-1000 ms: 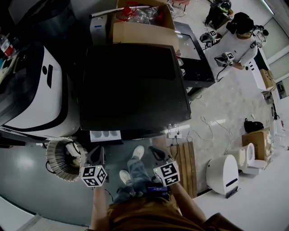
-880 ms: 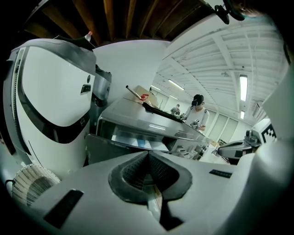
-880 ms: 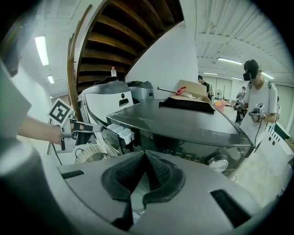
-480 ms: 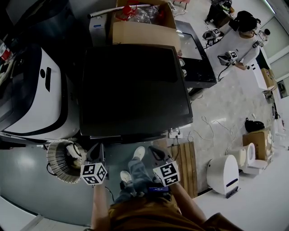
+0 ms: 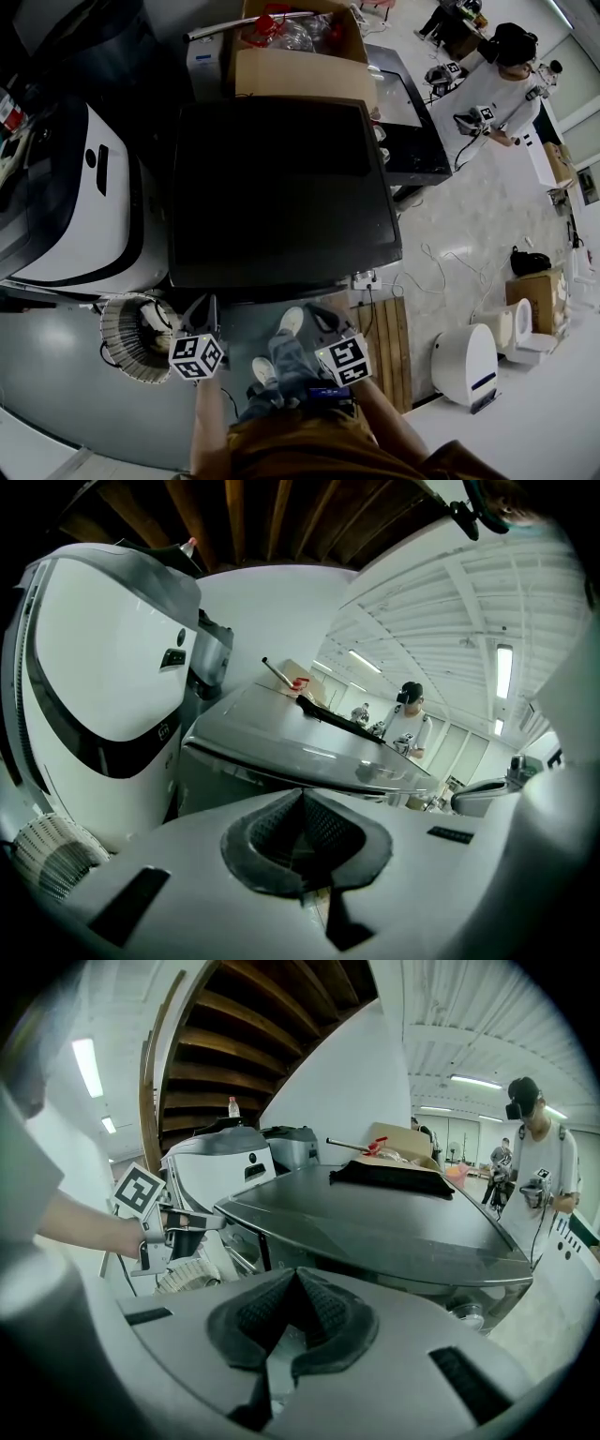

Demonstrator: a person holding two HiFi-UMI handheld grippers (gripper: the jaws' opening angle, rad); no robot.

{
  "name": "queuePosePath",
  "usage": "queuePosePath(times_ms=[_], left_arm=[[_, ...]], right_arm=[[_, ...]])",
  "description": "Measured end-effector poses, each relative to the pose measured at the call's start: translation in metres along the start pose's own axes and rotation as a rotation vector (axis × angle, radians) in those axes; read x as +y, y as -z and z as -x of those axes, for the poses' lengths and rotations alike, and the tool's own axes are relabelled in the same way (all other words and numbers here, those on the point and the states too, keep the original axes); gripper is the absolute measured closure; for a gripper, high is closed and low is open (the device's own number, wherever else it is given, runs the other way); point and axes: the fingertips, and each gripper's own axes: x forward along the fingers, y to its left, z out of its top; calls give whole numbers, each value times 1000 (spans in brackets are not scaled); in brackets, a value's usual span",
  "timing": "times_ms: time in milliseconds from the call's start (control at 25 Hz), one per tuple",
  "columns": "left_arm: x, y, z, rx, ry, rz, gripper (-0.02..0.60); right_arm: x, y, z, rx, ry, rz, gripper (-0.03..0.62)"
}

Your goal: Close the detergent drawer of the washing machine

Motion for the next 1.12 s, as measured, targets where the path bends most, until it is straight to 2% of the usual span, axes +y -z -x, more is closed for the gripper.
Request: queuePosePath(times_ms=[640,800,960,1040,1120], left_arm=[[-6,-7,16,20,-24,-52,558],[-13,-11,32,12,-19,-83,558],[-25,-16,50,-7,-10,-123,558],[-32,-20,59,-24,-4,-141,558],[-39,-25,67,-47,3,-159,558]], right_arm=[[12,-12,18,-43,15,5,582],[23,-24,25,-108,-11,-43,582],[36,-30,33,-99,-7,10,582],[40,-39,42,-144,0,-13,582],[43,-54,53,-230,4,-45,582]])
